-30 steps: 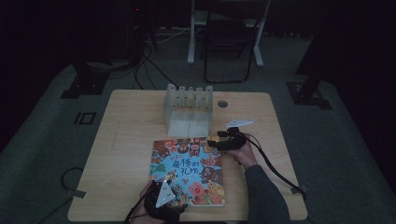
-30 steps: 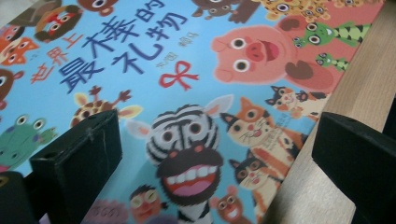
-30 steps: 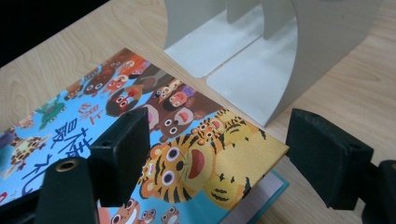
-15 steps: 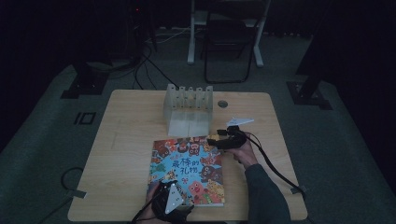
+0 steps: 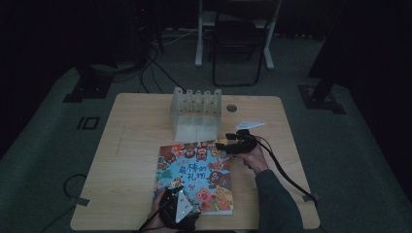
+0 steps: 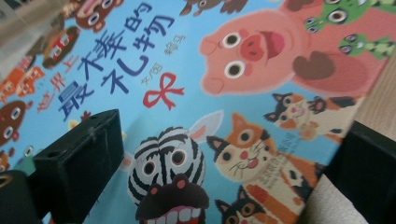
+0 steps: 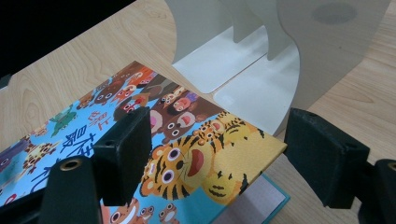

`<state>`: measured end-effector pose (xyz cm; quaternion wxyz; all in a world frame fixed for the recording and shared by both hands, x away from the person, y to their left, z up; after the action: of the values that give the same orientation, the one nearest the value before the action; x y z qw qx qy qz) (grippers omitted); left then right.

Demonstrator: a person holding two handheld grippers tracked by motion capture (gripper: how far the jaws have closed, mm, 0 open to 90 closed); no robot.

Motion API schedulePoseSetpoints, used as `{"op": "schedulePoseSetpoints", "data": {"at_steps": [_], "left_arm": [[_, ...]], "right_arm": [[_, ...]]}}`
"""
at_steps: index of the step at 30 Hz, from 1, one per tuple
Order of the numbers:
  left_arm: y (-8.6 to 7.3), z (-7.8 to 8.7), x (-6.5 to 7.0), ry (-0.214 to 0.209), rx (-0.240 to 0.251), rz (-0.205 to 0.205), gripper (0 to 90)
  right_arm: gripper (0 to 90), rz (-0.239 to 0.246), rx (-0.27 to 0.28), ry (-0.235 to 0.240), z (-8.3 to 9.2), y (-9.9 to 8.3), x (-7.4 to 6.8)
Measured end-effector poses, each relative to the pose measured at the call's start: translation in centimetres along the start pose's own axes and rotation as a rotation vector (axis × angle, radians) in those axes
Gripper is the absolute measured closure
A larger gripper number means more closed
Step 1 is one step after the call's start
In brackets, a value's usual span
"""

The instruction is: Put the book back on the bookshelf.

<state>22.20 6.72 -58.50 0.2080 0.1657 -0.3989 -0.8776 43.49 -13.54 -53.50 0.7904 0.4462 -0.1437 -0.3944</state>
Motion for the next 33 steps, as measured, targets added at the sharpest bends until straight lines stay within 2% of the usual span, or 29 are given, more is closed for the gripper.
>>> {"op": "schedulePoseSetpoints", "data": {"at_steps": [3, 7, 11, 16, 24, 33], "left_arm": [[0.2, 0.3, 0.0, -0.009, 0.016, 0.008, 3.1], [0.4, 0.6, 0.3, -0.011, 0.024, -0.015, 3.1], [0.5, 0.7, 0.4, 0.000, 0.032, -0.023, 3.0], [0.6, 1.0, 0.4, 0.008, 0.052, -0.028, 3.1], [0.8, 1.4, 0.4, 0.017, 0.068, -0.030, 3.7], [0.9, 1.7, 0.2, 0.008, 0.094, -0.003, 3.7]], "right_arm": [[24.7, -0.006, -0.001, -0.002, 0.2, 0.1, 0.0], [23.2, 0.035, -0.023, -0.042, 0.6, 0.2, -0.4], [22.9, 0.038, -0.016, -0.053, 1.2, 0.7, -0.7], [22.0, 0.029, -0.034, -0.067, 1.1, 0.4, -0.5], [20.8, 0.003, -0.039, -0.053, 1.2, -0.6, -1.1], [23.5, 0.032, -0.038, -0.016, 2.3, -1.0, -2.9]]}}
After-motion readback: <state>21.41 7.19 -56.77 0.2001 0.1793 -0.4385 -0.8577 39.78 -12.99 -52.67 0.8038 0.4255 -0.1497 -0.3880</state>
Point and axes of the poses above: each handheld gripper's, and its own axes: z roughly backward along the jaws, y roughly out of its top, x roughly to its right, the point moved 5 cm from there along -z, roughly forward along the jaws, and after that the axes turned 14 degrees about -y, right-handed, at the moved point
